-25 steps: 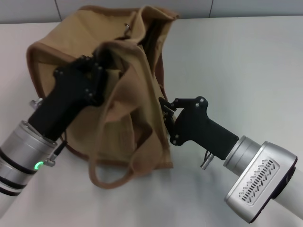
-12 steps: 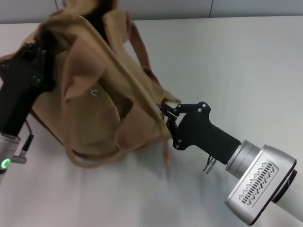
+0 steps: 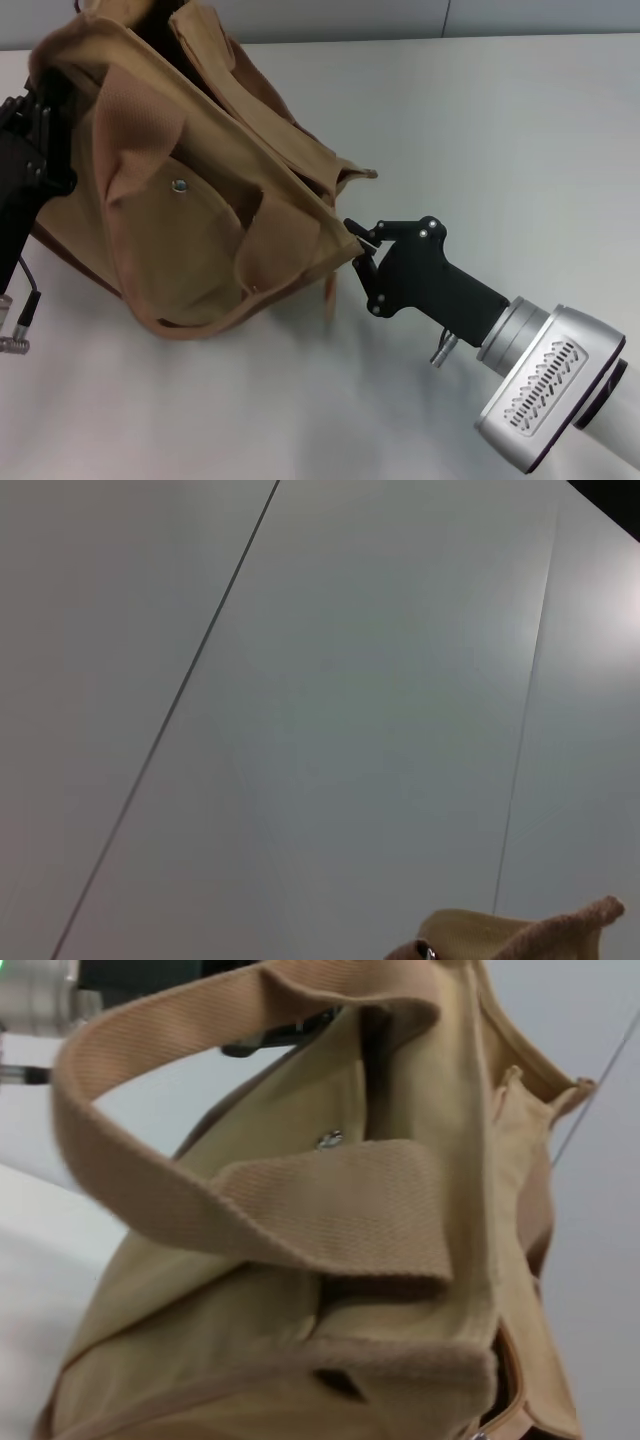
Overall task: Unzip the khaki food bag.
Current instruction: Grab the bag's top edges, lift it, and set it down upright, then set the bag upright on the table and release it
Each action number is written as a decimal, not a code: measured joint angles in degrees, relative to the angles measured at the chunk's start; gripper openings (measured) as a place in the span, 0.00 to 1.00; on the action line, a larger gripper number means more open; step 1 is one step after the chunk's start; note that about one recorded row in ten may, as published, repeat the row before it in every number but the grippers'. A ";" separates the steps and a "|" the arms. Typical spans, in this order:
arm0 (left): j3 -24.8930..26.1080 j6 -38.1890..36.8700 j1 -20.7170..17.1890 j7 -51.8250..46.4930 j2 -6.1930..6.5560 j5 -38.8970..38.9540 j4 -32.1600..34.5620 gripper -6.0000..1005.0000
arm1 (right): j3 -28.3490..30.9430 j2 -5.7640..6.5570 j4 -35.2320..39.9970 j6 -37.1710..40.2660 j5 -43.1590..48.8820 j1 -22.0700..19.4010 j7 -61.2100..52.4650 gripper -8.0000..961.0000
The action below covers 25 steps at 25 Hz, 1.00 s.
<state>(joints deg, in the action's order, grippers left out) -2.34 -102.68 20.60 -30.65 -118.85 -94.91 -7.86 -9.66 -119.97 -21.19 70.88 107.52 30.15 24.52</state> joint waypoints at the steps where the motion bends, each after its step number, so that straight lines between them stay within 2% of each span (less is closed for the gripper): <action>1: -0.09 0.01 0.00 -0.10 0.00 -0.06 0.06 0.13 | 0.49 0.00 -0.08 0.09 -0.16 -0.08 -0.19 0.01; 7: -0.18 0.35 -0.14 -0.18 -0.07 -0.15 0.32 0.13 | 6.43 0.00 1.10 0.13 -0.13 -1.22 -0.35 0.03; 17: -1.74 0.50 -0.08 -0.20 -0.14 -0.29 0.19 0.14 | 7.44 0.00 3.27 -2.40 -0.27 1.21 -0.48 0.49; 25: -3.13 0.61 0.06 -0.20 -0.23 -0.33 -0.23 0.14 | 6.67 0.00 3.88 -6.20 0.28 3.81 -0.28 0.60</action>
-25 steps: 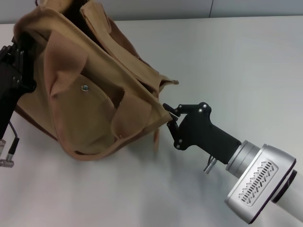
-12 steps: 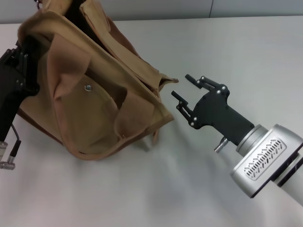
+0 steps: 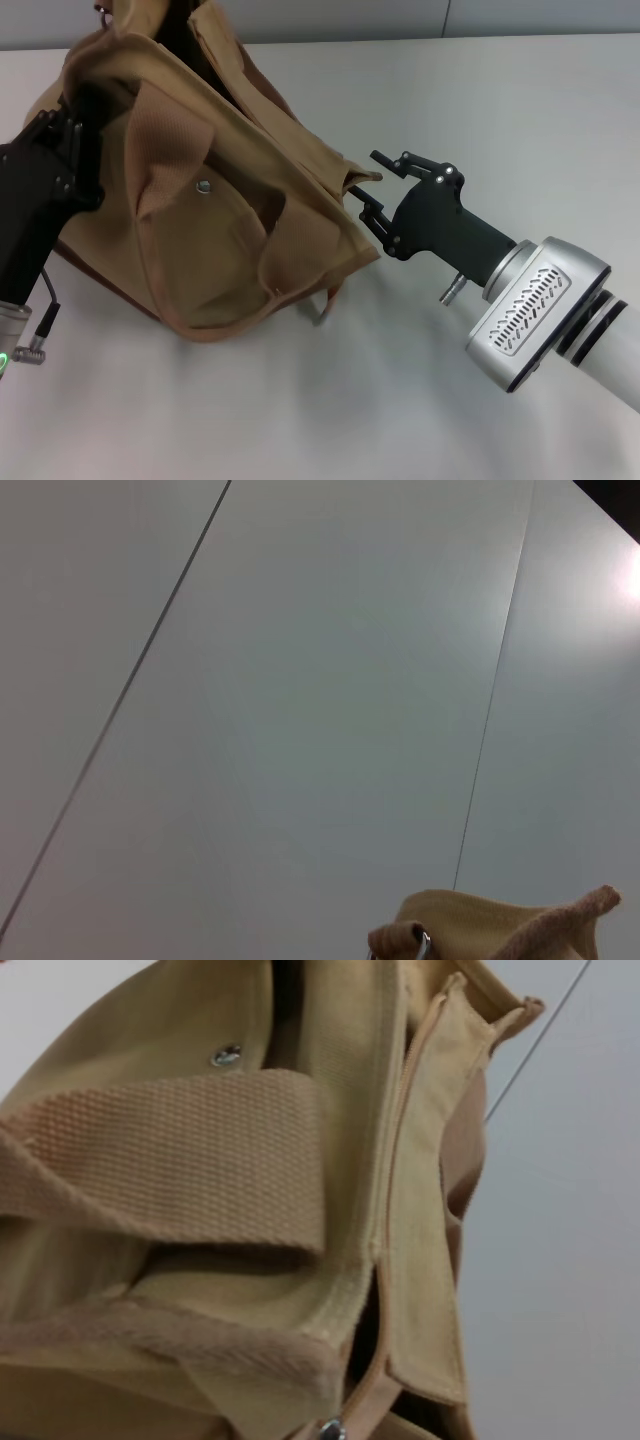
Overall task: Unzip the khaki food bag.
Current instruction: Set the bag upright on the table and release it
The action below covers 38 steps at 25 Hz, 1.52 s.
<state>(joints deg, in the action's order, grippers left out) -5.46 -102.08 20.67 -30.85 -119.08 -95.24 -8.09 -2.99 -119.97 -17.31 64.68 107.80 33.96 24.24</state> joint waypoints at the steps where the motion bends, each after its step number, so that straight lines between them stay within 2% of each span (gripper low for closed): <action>1: 0.00 0.00 0.00 0.00 0.00 0.00 0.00 0.14 | 0.00 0.00 0.00 0.00 0.00 0.00 0.00 0.57; 6: -0.44 0.03 -0.31 0.00 -0.02 -0.02 -0.09 0.14 | 0.00 0.00 0.00 -0.10 0.78 0.05 0.18 0.43; 11: -0.77 -0.18 -0.50 0.00 -0.01 -0.03 -0.09 0.14 | 0.01 0.01 -0.08 -0.10 1.61 0.06 0.30 0.19; 15: -1.22 -0.26 -0.54 0.00 -0.06 -0.03 -0.08 0.14 | 0.56 0.01 -0.42 0.34 1.67 0.28 -0.30 0.11; 17: -1.68 -0.17 -0.44 0.00 -0.08 -0.03 -0.12 0.14 | 2.02 0.00 -0.02 2.82 1.69 1.24 -4.83 0.07; 20: -2.24 0.11 -0.30 0.00 -0.09 -0.02 -0.18 0.14 | 3.23 0.00 1.47 5.76 1.72 2.19 -10.76 0.08; 22: -3.27 0.86 -0.11 0.00 -0.10 -0.03 -0.34 0.14 | 4.98 0.11 5.02 10.35 1.58 4.13 -22.48 0.08; 23: -3.75 1.24 -0.02 0.00 -0.10 -0.03 -0.42 0.14 | 4.98 0.11 5.02 10.35 1.58 4.13 -22.48 0.09; 27: -7.59 5.59 1.21 0.00 -0.11 -0.15 -0.95 0.15 | 9.52 0.28 8.75 14.65 1.10 6.12 -36.55 0.10; 32: -9.19 9.60 1.84 -2.30 -0.10 -0.11 -2.14 0.15 | 14.76 0.24 8.99 14.78 1.10 6.41 -41.65 0.12; 38: -10.14 10.18 1.42 -3.15 -0.01 -0.07 -1.82 0.15 | 18.28 0.10 7.41 12.07 0.15 4.93 -42.51 0.14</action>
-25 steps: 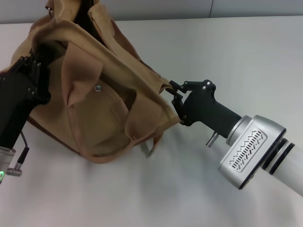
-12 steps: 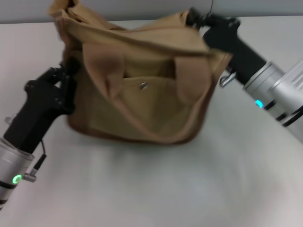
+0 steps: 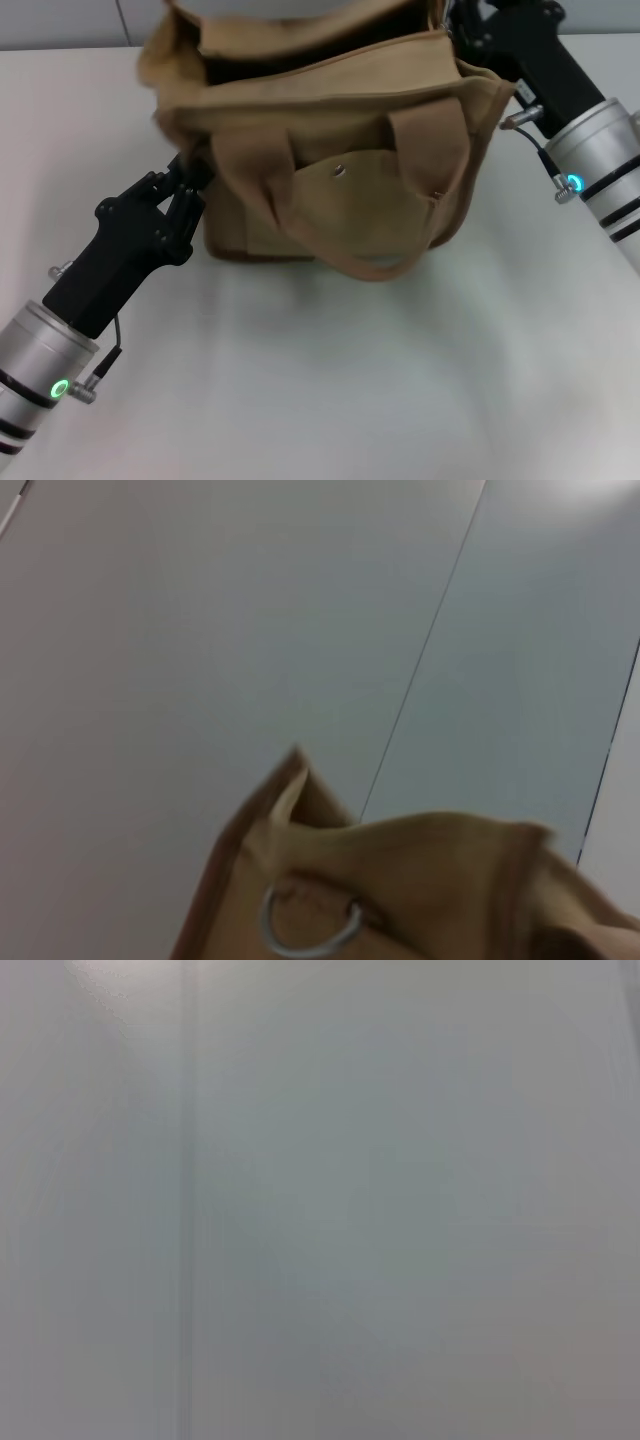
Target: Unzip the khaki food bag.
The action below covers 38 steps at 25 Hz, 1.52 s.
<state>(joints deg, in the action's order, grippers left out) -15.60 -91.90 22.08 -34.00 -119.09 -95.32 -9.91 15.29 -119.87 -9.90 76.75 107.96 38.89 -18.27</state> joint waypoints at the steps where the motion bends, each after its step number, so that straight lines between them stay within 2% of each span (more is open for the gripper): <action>1: 0.03 -0.14 -0.23 0.01 0.05 0.00 0.08 0.15 | 0.56 0.00 -0.40 -0.09 -0.10 -0.57 -0.32 0.14; 3: 0.08 -0.93 -0.85 0.00 0.20 0.06 0.38 0.15 | 1.17 0.11 -0.82 0.95 -0.14 -2.07 -2.38 0.15; 4: 0.12 -1.57 -1.23 -0.02 0.28 0.12 0.64 0.15 | 1.28 0.33 -0.46 4.20 -0.11 -4.30 -6.65 0.19; 5: 0.18 -3.15 -2.11 -0.03 0.29 0.29 1.50 0.19 | 1.28 0.33 -0.46 4.20 -0.11 -4.30 -6.65 0.22; 8: 0.74 -7.44 -4.26 -0.11 0.27 0.46 3.36 0.30 | 1.06 0.51 1.80 10.72 0.14 -7.45 -12.73 0.34; 9: 1.72 -10.62 -5.80 -0.87 0.40 0.48 4.98 0.34 | 0.59 0.57 4.66 15.47 0.59 -9.20 -16.64 0.38; 13: 1.59 -14.39 -6.86 -3.69 0.53 -0.03 9.62 0.53 | -0.84 0.69 10.25 21.22 2.78 -10.73 -24.58 0.55; 14: -1.43 -17.19 -6.82 -7.24 0.76 -1.24 15.73 0.58 | -3.18 0.86 15.62 24.91 4.97 -11.13 -32.61 0.59; 16: -1.43 -17.19 -6.82 -7.24 0.76 -1.24 15.73 0.66 | -4.44 0.91 17.91 26.41 5.75 -11.18 -35.62 0.65; 17: -3.05 -17.99 -6.75 -8.50 0.91 -1.68 17.91 0.70 | -7.22 1.05 21.02 28.65 6.74 -11.16 -38.02 0.68; 18: -7.40 -20.08 -6.63 -12.26 1.58 -2.22 23.43 0.73 | -11.20 1.25 24.11 31.27 7.69 -11.08 -39.98 0.70; 19: -9.45 -20.80 -6.57 -14.10 2.06 -2.35 25.79 0.77 | -18.87 1.71 28.20 34.90 8.86 -10.90 -41.19 0.73; 20: -11.29 -21.34 -6.48 -15.80 2.65 -2.38 27.64 0.81 | -18.87 1.71 28.20 34.90 8.86 -10.90 -41.19 0.76; 21: -11.29 -21.34 -6.48 -15.80 2.65 -2.38 27.64 0.82 | -24.80 2.02 30.37 37.22 9.41 -10.78 -41.29 0.79; 22: -16.78 -22.21 -5.87 -19.13 4.26 -2.71 30.49 0.82 | -29.50 2.20 31.77 38.67 9.62 -10.65 -41.28 0.82; 24: -23.64 -22.38 -4.91 -20.86 5.93 -2.80 32.11 0.83 | -39.07 2.26 34.38 40.80 9.71 -10.40 -41.26 0.82; 26: -23.64 -22.38 -4.91 -20.86 5.93 -2.80 32.11 0.84 | -43.38 1.81 35.68 40.88 9.70 -10.29 -41.21 0.82; 27: -23.64 -22.38 -4.91 -20.86 5.93 -2.80 32.11 0.85 | -44.69 1.39 36.14 40.67 9.71 -10.28 -41.18 0.82; 29: -33.61 -22.28 -3.37 -21.45 8.48 -2.86 32.90 0.85 | -45.16 0.96 36.26 40.15 9.71 -10.16 -41.11 0.82; 38: -34.00 -22.14 -3.81 -21.55 8.59 -2.86 33.09 0.85 | -45.26 0.81 35.96 39.50 9.50 -9.59 -41.04 0.81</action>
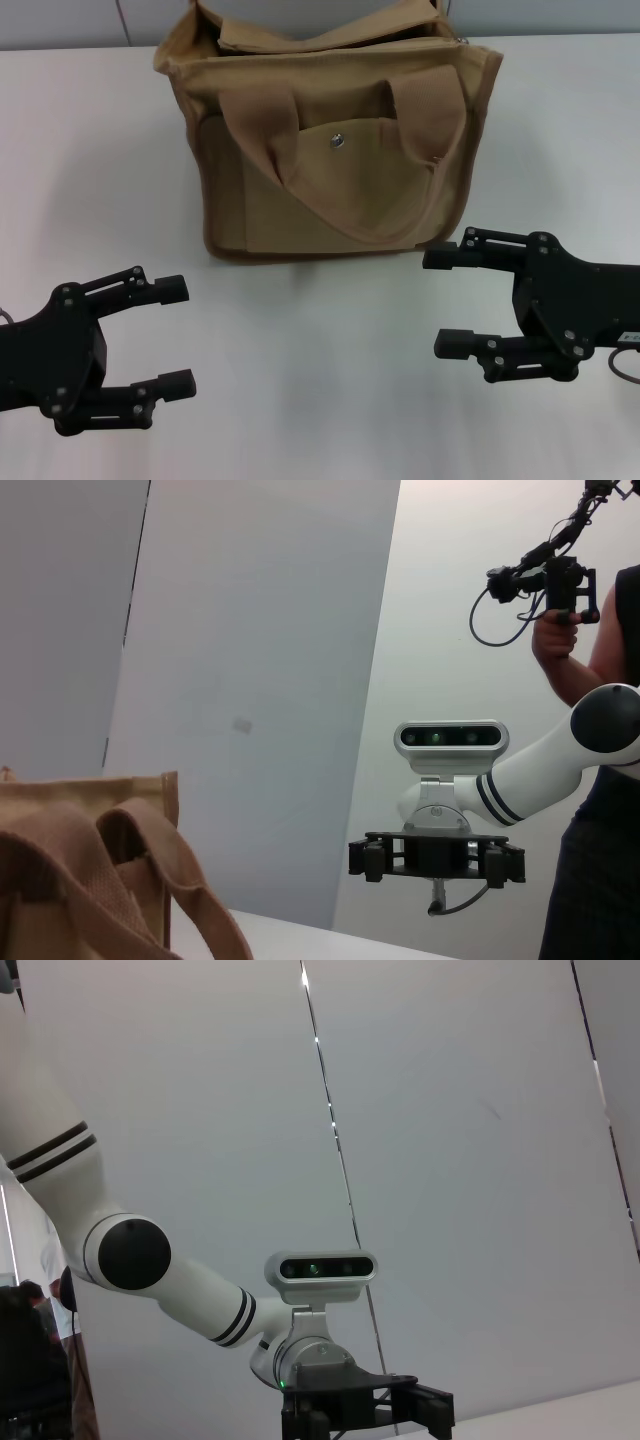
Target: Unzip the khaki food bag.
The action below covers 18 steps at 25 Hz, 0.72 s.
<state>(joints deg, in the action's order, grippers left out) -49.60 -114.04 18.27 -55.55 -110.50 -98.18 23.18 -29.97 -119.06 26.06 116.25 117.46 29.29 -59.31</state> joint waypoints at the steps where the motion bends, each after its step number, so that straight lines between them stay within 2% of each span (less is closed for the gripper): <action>1: -0.06 0.02 0.00 0.00 -0.06 0.00 0.02 0.85 | 0.00 -0.01 -0.03 -0.19 -0.02 0.11 0.01 0.81; 18: -0.15 0.01 0.01 -0.07 -0.35 0.13 0.12 0.85 | 0.00 -0.03 -0.08 -0.30 -0.14 0.17 -0.18 0.81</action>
<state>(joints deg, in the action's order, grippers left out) -49.75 -114.03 18.28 -55.62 -110.85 -98.05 23.30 -29.97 -119.09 25.98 115.95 117.33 29.46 -59.49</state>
